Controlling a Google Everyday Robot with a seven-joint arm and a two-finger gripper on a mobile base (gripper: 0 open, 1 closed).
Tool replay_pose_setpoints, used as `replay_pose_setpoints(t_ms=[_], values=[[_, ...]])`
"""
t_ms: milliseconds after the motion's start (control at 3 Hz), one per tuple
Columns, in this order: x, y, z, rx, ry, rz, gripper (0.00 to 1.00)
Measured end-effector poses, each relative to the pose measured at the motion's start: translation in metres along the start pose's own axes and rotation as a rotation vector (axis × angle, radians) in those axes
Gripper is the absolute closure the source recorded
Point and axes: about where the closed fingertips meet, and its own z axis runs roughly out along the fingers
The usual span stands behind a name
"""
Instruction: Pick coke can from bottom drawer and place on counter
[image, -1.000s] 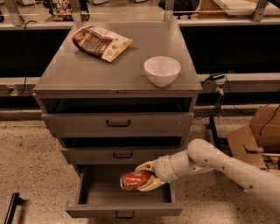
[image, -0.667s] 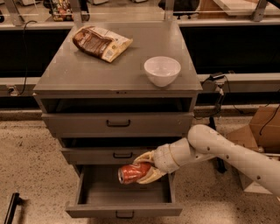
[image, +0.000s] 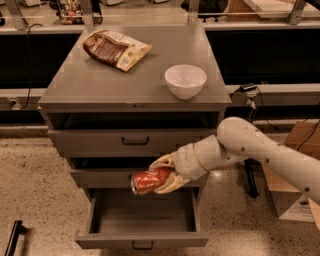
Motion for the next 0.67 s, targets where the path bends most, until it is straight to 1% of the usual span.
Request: replay_pose_setpoints(t_ms=[333, 667], values=[[-0.03, -0.017, -0.012, -0.006, 0.053, -0.018, 1.0], [-0.063, -0.042, -0.023, -0.011, 0.109, -0.024, 1.0]])
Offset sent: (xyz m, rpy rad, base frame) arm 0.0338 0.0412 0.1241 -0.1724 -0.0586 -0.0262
